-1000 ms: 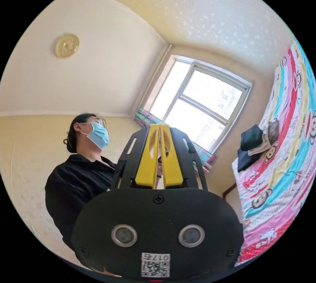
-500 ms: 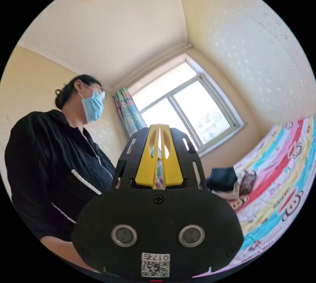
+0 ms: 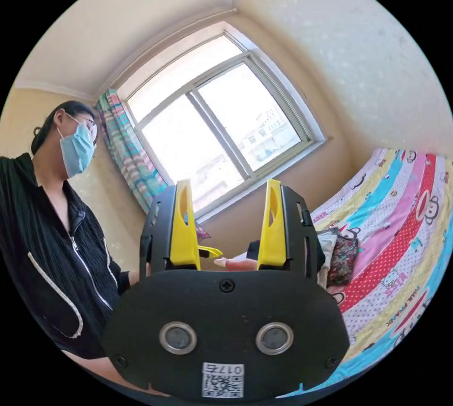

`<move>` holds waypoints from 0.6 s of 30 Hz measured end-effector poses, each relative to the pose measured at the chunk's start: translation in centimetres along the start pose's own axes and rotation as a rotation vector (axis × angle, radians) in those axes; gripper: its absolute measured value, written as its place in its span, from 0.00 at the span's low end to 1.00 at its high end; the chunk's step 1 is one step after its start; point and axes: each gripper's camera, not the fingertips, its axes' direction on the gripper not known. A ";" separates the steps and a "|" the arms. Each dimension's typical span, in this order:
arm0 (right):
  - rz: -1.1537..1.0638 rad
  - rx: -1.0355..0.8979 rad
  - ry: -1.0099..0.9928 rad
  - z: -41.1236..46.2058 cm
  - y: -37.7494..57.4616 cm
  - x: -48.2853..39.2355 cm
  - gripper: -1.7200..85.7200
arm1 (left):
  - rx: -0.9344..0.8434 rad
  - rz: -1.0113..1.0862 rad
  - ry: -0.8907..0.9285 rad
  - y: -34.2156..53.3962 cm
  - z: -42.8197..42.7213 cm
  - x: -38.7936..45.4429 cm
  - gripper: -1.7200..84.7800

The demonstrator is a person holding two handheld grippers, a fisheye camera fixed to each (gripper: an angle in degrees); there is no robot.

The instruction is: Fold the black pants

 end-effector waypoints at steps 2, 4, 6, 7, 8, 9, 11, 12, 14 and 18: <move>0.079 -0.004 -0.042 3.1 -0.3 2.1 0.24 | -0.015 -0.008 -0.004 -1.4 3.4 -3.9 0.16; 0.123 0.002 -0.084 5.6 -0.7 3.1 0.24 | -0.045 -0.014 -0.007 -3.3 8.3 -8.2 0.19; 0.124 -0.002 -0.081 7.7 -1.3 3.2 0.24 | -0.049 -0.021 -0.022 -4.5 12.0 -10.8 0.20; 0.123 -0.012 -0.073 8.0 -1.5 3.2 0.24 | -0.056 -0.014 -0.028 -5.2 14.6 -12.3 0.18; 0.126 -0.047 -0.056 8.5 -2.0 3.3 0.23 | -0.070 -0.012 -0.025 -5.5 16.0 -13.0 0.17; 0.133 -0.090 -0.038 8.8 -2.5 3.4 0.23 | -0.082 -0.029 -0.033 -5.9 18.2 -14.3 0.14; 0.143 -0.128 -0.008 8.6 -3.3 3.6 0.23 | -0.057 -0.045 -0.022 -6.1 19.6 -15.9 0.10; 0.142 -0.125 0.007 8.3 -3.7 3.6 0.23 | -0.019 -0.064 0.048 -6.2 20.1 -16.9 0.10; 0.128 -0.096 0.027 7.7 -4.4 3.4 0.23 | 0.023 -0.124 0.119 -6.0 20.8 -18.4 0.09; 0.154 -0.074 0.077 7.5 -5.8 3.6 0.25 | 0.046 -0.241 0.078 -5.3 20.8 -18.9 0.11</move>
